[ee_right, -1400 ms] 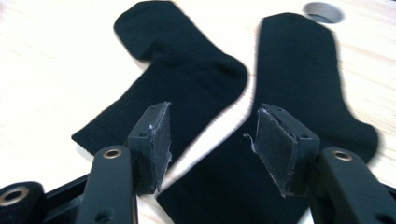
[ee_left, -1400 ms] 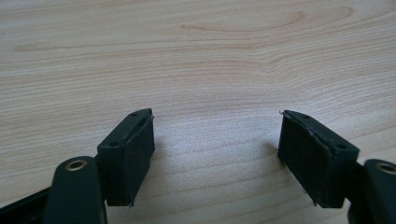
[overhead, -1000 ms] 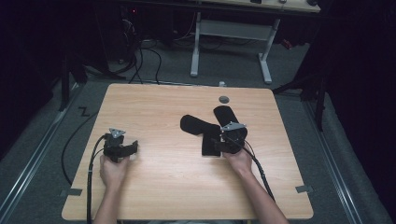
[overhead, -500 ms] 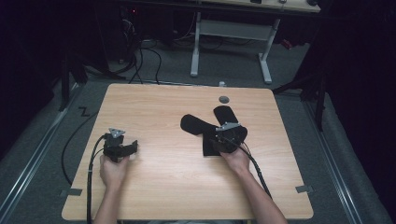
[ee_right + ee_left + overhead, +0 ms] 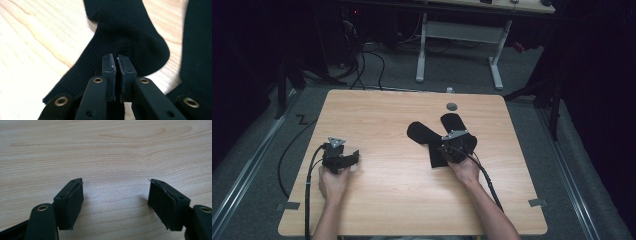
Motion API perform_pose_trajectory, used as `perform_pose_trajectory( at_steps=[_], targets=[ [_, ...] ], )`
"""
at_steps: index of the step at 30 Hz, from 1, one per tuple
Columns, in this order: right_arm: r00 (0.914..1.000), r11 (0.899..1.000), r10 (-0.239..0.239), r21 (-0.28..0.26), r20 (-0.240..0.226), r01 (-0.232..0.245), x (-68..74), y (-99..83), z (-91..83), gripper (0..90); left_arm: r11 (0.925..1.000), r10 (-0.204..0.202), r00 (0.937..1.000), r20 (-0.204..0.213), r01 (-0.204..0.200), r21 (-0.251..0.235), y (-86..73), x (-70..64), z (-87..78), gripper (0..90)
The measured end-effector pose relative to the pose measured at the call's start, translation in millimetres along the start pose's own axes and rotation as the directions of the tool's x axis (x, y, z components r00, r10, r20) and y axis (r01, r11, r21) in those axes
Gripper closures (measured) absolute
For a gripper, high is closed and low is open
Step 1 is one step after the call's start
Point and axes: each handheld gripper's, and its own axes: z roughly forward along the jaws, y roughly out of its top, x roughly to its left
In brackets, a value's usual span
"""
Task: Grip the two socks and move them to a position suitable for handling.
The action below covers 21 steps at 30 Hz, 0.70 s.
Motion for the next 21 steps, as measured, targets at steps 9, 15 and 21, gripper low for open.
perform_pose_trajectory(
  at_steps=[9,15,21],
  targets=[
    [0.9991,0.997,-0.022,-0.081,-0.035,0.019,8.2,11.0,-23.5,85.2,1.0,-0.005,1.0,-0.001,0.005,-0.001,0.0,0.1,0.1,28.4],
    [0.9973,0.994,-0.029,-0.103,-0.067,0.022,17.1,11.8,-29.6,85.1,1.0,-0.003,1.0,-0.003,0.003,-0.001,0.0,-0.1,0.1,28.2],
    [0.9941,0.993,-0.038,-0.118,-0.102,0.026,33.0,9.4,-39.1,84.9,1.0,0.01,0.9999,-0.006,-0.01,0.002,-0.2,-1.5,0.0,28.1]
  ],
)
